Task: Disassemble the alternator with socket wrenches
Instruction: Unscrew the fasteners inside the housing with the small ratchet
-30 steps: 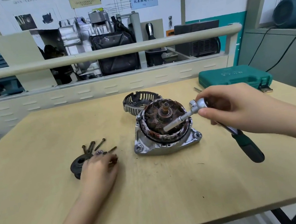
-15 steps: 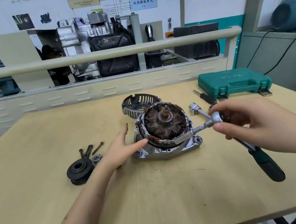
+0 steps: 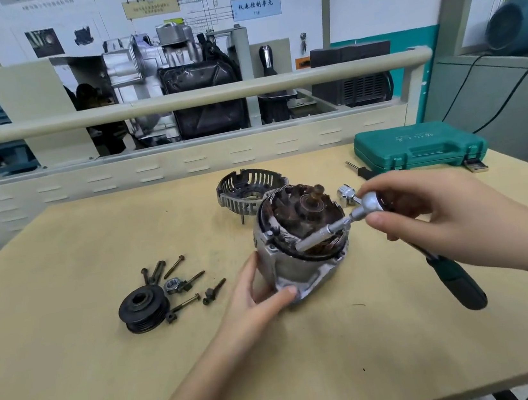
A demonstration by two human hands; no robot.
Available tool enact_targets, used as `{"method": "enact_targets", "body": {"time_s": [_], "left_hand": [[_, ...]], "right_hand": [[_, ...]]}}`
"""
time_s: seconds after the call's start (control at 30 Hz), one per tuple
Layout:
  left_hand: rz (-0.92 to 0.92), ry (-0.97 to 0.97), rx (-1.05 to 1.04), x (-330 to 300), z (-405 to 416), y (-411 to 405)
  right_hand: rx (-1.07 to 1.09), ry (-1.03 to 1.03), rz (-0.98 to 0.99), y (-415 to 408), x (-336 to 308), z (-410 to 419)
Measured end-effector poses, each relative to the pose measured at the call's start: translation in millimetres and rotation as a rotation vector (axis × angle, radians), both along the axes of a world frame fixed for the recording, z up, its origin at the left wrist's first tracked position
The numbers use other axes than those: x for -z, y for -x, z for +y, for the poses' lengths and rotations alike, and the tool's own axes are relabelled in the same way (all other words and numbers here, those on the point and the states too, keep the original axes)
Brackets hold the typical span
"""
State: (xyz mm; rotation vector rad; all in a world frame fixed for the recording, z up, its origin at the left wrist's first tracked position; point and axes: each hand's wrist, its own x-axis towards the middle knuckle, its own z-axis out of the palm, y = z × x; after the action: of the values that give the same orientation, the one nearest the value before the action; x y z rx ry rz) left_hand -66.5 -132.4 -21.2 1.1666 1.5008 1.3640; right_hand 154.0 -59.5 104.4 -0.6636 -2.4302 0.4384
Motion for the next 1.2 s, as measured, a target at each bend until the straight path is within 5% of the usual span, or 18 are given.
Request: {"method": "enact_targets", "body": {"time_s": [0.53, 1.2], "left_hand": [[0.248, -0.010, -0.140, -19.6, 12.1, 20.9], [0.235, -0.098, -0.112, -7.6, 13.7, 26.6]], "right_hand": [[0.046, -0.138, -0.139, 53.0, -11.9, 29.6], [-0.044, -0.178, -0.382, 61.9, -38.7, 40.7]]}}
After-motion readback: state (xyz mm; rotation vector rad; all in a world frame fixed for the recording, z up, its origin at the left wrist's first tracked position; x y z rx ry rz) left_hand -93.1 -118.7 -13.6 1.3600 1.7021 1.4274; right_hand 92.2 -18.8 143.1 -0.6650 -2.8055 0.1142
